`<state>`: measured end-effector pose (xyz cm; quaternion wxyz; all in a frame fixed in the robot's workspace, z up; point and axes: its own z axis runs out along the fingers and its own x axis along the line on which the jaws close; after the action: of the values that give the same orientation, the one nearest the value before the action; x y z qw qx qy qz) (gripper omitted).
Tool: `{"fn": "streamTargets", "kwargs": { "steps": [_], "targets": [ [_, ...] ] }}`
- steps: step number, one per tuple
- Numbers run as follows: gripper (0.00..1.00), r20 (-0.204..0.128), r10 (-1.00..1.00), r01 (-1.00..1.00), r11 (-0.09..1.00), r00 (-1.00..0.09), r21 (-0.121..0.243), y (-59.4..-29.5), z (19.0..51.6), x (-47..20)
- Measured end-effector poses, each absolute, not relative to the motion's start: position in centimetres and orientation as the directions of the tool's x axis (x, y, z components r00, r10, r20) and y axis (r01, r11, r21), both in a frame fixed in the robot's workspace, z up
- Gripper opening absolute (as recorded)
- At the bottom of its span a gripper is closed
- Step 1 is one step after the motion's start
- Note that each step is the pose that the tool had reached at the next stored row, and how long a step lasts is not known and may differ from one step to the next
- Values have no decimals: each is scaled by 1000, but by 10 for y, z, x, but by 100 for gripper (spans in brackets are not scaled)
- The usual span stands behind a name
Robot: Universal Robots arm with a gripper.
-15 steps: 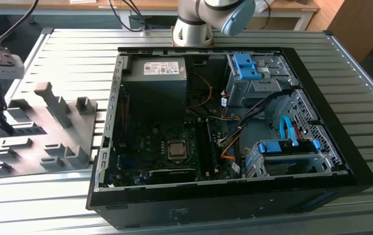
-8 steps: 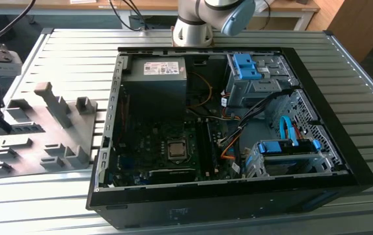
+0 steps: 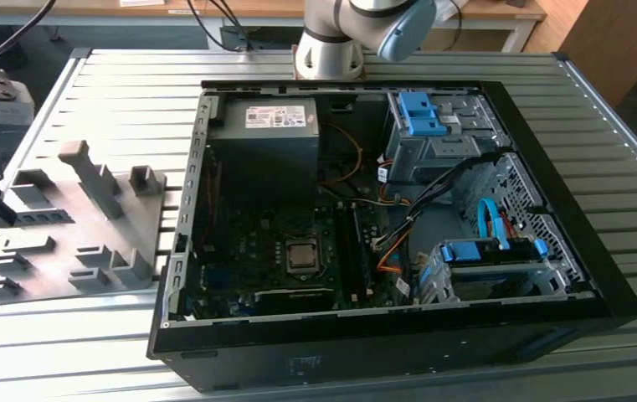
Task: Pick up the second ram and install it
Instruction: 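Pick up the second ram and move it above second insertion slot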
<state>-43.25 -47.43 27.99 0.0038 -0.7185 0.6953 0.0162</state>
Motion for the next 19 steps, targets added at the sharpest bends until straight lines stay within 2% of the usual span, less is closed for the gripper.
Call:
{"fn": "streamTargets", "kwargs": {
  "steps": [19],
  "targets": [
    [14, -28, -999, -999, -33, 32, 17, -474, 298, -433]
  ]
}}
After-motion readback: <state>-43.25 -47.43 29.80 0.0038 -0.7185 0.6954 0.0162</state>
